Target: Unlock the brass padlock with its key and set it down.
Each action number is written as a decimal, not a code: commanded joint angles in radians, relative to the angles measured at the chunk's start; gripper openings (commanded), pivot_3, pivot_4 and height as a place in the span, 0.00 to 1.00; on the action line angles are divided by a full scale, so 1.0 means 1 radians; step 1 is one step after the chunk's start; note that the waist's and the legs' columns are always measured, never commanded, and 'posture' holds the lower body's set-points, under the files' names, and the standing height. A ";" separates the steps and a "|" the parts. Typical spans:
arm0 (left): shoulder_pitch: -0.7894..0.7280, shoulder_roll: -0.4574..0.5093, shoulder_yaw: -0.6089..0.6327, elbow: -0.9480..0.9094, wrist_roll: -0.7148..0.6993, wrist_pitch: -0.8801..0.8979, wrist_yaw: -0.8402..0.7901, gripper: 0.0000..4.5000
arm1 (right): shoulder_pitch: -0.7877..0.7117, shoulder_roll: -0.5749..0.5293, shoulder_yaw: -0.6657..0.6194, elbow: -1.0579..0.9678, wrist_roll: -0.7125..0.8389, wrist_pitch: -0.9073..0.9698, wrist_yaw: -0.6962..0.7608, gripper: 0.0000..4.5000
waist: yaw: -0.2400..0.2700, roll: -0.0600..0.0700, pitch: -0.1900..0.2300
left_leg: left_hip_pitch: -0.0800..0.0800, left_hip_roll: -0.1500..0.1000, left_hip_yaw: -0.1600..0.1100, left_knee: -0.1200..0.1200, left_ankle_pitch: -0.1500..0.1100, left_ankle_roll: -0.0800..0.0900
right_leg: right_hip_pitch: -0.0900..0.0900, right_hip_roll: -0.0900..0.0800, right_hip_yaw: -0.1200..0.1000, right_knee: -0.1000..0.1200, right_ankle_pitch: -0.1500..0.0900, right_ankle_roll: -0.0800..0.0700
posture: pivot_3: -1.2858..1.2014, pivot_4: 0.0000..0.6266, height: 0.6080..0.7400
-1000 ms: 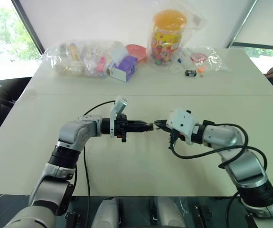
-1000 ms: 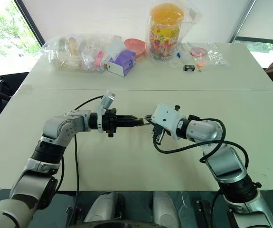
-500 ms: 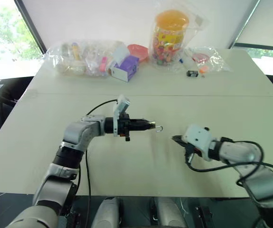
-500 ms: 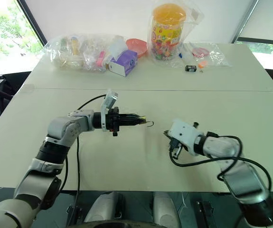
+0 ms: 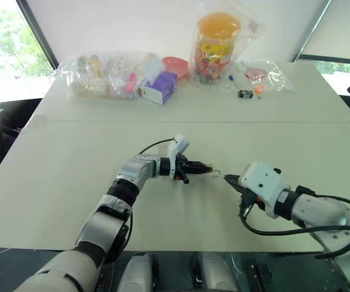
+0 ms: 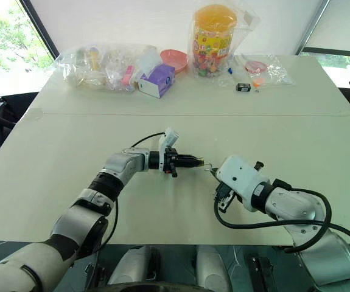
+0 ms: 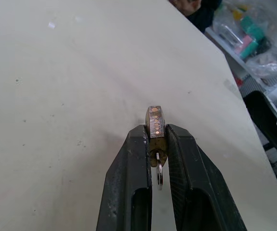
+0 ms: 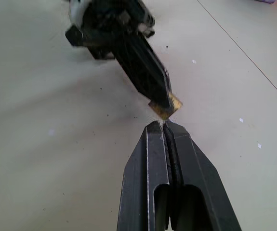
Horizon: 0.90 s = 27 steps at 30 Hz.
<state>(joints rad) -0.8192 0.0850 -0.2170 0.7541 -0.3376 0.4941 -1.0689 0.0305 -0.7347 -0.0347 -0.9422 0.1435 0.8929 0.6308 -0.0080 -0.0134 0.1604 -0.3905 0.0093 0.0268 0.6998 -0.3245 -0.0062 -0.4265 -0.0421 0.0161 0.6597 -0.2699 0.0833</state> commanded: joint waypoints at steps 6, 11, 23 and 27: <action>-0.035 0.002 0.027 0.093 0.064 -0.099 -0.032 0.53 | -0.011 -0.004 -0.003 -0.051 0.025 0.028 -0.039 0.00 | 0.000 0.000 0.000 | 0.000 0.000 0.000 0.000 0.000 0.000 | 0.000 0.000 0.000 0.000 0.000 0.000 | 0.52 0.24 0.96; -0.010 0.047 0.008 0.046 0.109 -0.183 -0.054 0.99 | -0.009 -0.014 -0.006 -0.045 0.035 0.025 -0.042 0.00 | -0.004 0.000 0.000 | 0.001 0.000 0.000 0.000 0.000 0.000 | 0.001 0.000 0.000 0.000 0.000 0.000 | 0.52 0.24 0.96; 0.159 0.283 0.007 -0.449 0.086 -0.233 -0.198 0.99 | 0.032 -0.122 -0.078 -0.010 0.067 0.007 0.035 0.00 | 0.003 0.000 0.000 | 0.001 0.002 0.000 0.000 0.000 0.000 | 0.001 -0.001 0.001 0.000 0.000 0.000 | 0.52 0.24 0.96; 0.210 0.356 0.017 -0.573 0.061 -0.183 -0.227 0.99 | 0.055 -0.149 -0.126 0.000 0.087 -0.001 0.068 0.00 | 0.009 0.000 0.000 | 0.001 0.001 0.000 0.000 0.000 0.000 | 0.001 -0.001 0.001 -0.001 0.000 0.000 | 0.52 0.24 0.96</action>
<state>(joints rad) -0.6218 0.4094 -0.2150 0.2656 -0.2442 0.2888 -1.2730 0.0791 -0.8704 -0.1069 -0.9350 0.2147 0.9081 0.6829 0.0009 -0.0138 0.1600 -0.3899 0.0104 0.0267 0.6996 -0.3247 -0.0060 -0.4253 -0.0429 0.0168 0.6589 -0.2699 0.0833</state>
